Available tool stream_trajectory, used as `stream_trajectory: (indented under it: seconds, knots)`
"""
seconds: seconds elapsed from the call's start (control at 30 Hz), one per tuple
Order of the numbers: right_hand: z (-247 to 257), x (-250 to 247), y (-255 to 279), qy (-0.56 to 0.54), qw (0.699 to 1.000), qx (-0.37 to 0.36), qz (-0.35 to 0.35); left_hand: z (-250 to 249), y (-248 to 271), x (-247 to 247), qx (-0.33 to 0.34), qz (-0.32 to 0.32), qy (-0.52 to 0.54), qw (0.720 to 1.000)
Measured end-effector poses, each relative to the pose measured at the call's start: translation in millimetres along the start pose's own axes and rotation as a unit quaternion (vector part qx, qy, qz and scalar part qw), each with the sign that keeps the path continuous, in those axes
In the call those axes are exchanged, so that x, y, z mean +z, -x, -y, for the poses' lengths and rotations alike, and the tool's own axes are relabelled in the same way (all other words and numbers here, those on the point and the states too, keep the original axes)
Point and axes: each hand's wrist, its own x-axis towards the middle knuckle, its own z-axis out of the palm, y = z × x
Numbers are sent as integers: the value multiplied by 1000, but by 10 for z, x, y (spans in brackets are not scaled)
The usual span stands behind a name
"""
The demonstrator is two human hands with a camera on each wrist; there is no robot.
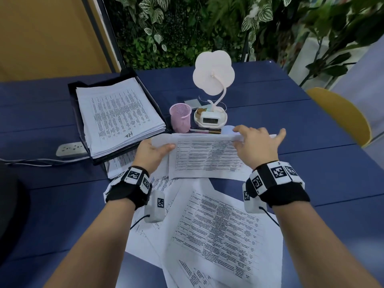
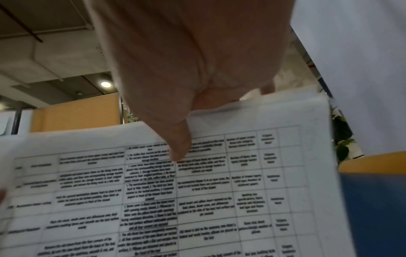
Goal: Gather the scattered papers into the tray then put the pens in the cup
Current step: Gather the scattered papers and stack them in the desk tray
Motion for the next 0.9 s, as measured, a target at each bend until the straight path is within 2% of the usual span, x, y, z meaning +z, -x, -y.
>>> stream_trajectory:
  seconds: [0.07, 0.17, 0.23, 0.27, 0.33, 0.37, 0.43, 0.5, 0.6, 0.73, 0.8, 0.9]
  knots:
    - [61, -38, 12, -4, 1000, -21, 21, -39, 2, 20, 13, 5, 19, 1000]
    - [79, -103, 24, -60, 997, -14, 44, -37, -40, 37, 18, -41, 36, 998]
    - [4, -129, 1, -141, 989, 9, 49, -4, -61, 26, 52, -93, 28, 994]
    - [-47, -146, -10, -211, 975, 23, 58, 10, -65, 15, 65, -129, 22, 989]
    - [-131, -166, -8, -380, 922, 36, 73, 14, -66, 10, 60, -190, 54, 978]
    - [-149, -174, 2, -451, 889, 32, 70, -23, -37, 33, 50, -201, 78, 975]
    - [-132, -177, 17, -551, 832, 31, 57, -56, -30, 76, 35, -171, 147, 974]
    - [-102, -134, 22, -600, 797, 44, 53, -126, -40, 126, -2, -109, 167, 980]
    - [-70, -9, 31, -604, 793, 57, 52, -175, -69, 207, -22, -54, 112, 992]
    - [-19, 105, 49, -627, 773, 92, 36, -193, -36, 371, 39, -83, 99, 991]
    - [-8, 158, 55, -618, 779, 104, 36, -144, -1, 423, 50, -73, 95, 992]
    - [-11, 215, 80, -592, 795, 126, 38, 27, 10, 489, 25, -47, 68, 996]
